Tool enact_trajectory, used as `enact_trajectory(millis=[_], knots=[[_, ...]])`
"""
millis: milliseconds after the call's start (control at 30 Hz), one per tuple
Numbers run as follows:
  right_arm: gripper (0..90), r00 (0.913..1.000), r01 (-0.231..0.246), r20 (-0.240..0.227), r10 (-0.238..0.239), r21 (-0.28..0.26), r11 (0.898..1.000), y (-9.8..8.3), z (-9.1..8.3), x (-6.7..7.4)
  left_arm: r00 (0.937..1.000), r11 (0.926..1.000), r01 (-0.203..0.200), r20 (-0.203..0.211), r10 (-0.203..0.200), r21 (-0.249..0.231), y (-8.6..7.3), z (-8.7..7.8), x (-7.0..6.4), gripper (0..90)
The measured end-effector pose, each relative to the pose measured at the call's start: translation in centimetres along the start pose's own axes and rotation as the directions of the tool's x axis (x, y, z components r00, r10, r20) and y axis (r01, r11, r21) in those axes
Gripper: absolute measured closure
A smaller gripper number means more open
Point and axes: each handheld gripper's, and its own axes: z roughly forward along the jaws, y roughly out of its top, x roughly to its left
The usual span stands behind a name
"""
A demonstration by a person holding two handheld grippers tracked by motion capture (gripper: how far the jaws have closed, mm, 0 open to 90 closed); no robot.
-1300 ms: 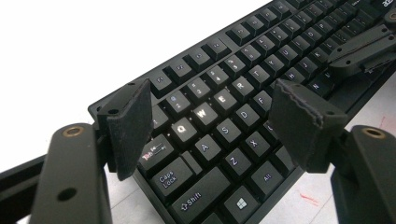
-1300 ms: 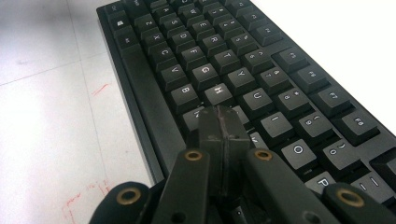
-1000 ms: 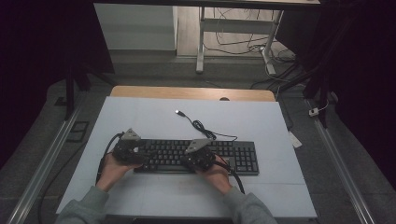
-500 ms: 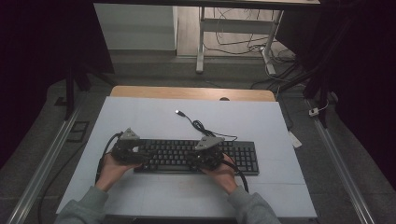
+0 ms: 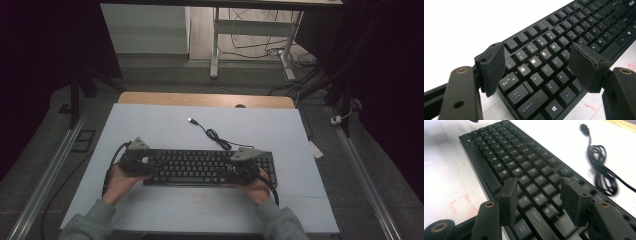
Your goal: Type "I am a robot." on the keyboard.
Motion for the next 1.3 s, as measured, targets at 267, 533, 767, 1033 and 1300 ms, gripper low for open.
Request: enact_trajectory(millis=[267,533,767,1033,1300], knots=[[45.4,0.9989,-0.020,0.043,0.020,-0.008,1.000,-1.1,-1.7,-1.3,1.0000,1.0000,0.000,0.002,0.000,-0.004,0.0,-0.1,0.1,29.3],[45.4,0.9966,-0.046,0.068,0.047,-0.009,0.999,-2.2,-2.9,-2.1,1.0000,1.0000,0.001,0.002,-0.001,-0.006,0.0,-0.2,0.1,29.3],[45.4,0.9970,-0.037,0.068,0.037,-0.004,0.999,-2.2,-2.8,-2.1,0.9999,0.9998,-0.011,0.005,0.011,-0.018,0.0,-0.2,0.0,31.9],[45.4,0.9969,-0.034,0.071,0.034,-0.006,0.999,-2.2,-2.7,-2.1,0.9982,0.9987,-0.032,0.049,0.034,-0.039,0.4,-0.4,-1.1,34.1],[45.4,0.9973,-0.029,0.068,0.029,-0.001,1.000,-2.2,-2.7,-2.1,0.9904,0.9963,-0.071,0.116,0.076,-0.049,0.9,-0.6,-2.4,42.9]])
